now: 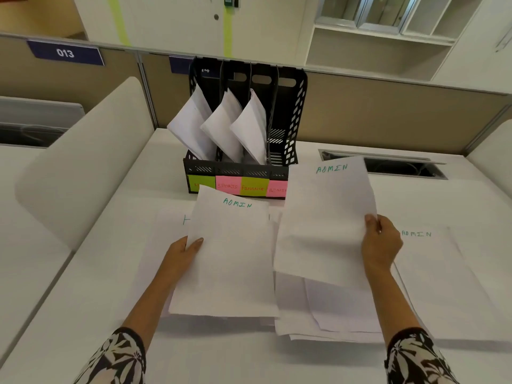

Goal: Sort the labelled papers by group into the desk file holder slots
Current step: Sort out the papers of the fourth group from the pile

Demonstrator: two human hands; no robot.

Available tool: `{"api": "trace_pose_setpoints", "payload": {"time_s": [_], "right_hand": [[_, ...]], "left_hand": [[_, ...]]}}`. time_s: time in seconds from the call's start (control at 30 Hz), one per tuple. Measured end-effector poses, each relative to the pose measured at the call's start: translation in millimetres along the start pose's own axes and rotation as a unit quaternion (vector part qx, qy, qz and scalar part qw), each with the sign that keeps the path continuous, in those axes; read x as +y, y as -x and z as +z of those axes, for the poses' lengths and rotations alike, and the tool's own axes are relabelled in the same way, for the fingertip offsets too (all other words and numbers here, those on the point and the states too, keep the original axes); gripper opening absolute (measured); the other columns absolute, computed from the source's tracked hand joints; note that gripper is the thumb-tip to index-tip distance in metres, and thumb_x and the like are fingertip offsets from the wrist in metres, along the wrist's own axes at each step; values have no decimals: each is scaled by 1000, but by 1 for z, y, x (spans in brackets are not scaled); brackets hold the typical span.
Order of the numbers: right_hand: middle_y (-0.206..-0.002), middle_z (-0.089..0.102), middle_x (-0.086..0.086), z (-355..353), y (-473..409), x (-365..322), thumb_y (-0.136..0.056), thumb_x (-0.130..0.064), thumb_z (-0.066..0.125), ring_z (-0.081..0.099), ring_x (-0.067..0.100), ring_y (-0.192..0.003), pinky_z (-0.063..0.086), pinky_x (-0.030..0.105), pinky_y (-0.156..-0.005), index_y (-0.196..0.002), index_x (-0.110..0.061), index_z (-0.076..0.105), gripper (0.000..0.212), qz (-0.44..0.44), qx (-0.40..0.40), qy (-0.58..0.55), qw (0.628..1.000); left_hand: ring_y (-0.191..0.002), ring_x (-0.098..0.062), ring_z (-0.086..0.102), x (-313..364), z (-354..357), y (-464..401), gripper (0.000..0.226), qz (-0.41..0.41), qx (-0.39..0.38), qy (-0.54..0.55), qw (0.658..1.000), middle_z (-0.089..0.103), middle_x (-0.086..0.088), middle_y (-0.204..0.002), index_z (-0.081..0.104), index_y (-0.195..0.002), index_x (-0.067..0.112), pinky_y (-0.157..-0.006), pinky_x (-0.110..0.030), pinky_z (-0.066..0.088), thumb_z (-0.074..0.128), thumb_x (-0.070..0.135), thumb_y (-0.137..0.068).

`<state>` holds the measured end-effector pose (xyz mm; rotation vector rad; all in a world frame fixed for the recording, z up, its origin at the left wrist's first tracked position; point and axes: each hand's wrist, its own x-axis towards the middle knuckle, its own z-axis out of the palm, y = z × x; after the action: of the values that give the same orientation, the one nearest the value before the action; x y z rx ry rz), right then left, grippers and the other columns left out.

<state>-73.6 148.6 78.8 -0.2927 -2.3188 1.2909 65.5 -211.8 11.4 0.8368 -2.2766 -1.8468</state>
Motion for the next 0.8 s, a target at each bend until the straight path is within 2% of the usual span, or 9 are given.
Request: {"api": "trace_pose_setpoints", "payload": {"time_s": [0.13, 0.23, 0.33, 0.43, 0.5, 0.57, 0.63, 0.7, 0.8], "right_hand": [[-66, 51, -6, 18, 21, -14, -94, -23, 53, 46, 16, -66, 37, 17, -56, -77, -13, 56, 19, 7, -92, -29, 995], [-62, 49, -6, 35, 46, -22, -93, -24, 53, 43, 12, -59, 33, 24, -54, -64, -18, 47, 30, 16, -183, -7, 983], [-58, 43, -3, 48, 71, -30, -91, -23, 54, 38, 13, -55, 30, 27, -53, -59, -16, 40, 35, 50, -217, -39, 974], [-70, 55, 2, 52, 80, -36, -89, -27, 58, 48, 17, -64, 40, 29, -60, -73, -5, 54, 28, 95, -227, -116, 962], [-88, 65, 2, 50, 77, -37, -89, -28, 60, 60, 19, -80, 51, 34, -74, -92, -10, 60, 18, 121, -251, -158, 947], [-103, 66, 2, 44, 69, -33, -88, -25, 62, 64, 22, -93, 55, 40, -83, -107, -18, 56, 21, 139, -288, -187, 929], [-107, 64, -2, 34, 57, -24, -85, -22, 67, 65, 20, -95, 57, 38, -80, -117, -23, 48, 37, 130, -319, -194, 919], [-107, 63, -6, 24, 48, -15, -80, -23, 72, 65, 17, -94, 56, 34, -76, -122, -26, 44, 50, 124, -328, -183, 918], [-112, 61, -4, 6, 31, 3, -76, -26, 77, 64, 19, -97, 57, 38, -81, -126, -23, 43, 61, 136, -325, -169, 921]], "left_hand": [[-80, -3, 61, 19, 6, 3, 7, 19, -12, 18, 1000, 65, 17, -88, 59, -88, 36, -62, -17, 45, 55, 40, -92], [-86, -12, 67, 34, 5, 4, 14, 27, -26, 35, 999, 70, 9, -94, 64, -91, 33, -65, -24, 50, 55, 44, -90], [-88, -15, 68, 47, 8, 3, 21, 21, -38, 58, 997, 72, 7, -96, 66, -94, 32, -68, -27, 52, 53, 48, -90], [-89, -13, 70, 56, 19, 6, 28, 10, -55, 90, 994, 73, 3, -102, 67, -97, 30, -72, -25, 53, 49, 50, -91], [-90, -11, 70, 64, 31, 11, 38, -11, -58, 120, 991, 69, -1, -115, 66, -101, 30, -71, -23, 54, 41, 57, -90], [-117, -21, 57, 72, 43, 14, 67, -59, -47, 118, 990, 56, -3, -134, 54, -127, 27, -92, -34, 48, 28, 71, -84], [-136, -25, 36, 76, 61, 16, 89, -59, -57, 107, 991, 38, -2, -148, 33, -143, 29, -108, -42, 30, 22, 82, -73], [-129, -23, 43, 77, 77, 20, 84, -27, -57, 77, 995, 48, 5, -138, 41, -138, 29, -104, -40, 35, 37, 80, -71], [-99, -17, 65, 74, 103, 26, 42, 5, -64, 87, 994, 70, 18, -95, 65, -95, 30, -71, -21, 51, 70, 60, -66]]}}
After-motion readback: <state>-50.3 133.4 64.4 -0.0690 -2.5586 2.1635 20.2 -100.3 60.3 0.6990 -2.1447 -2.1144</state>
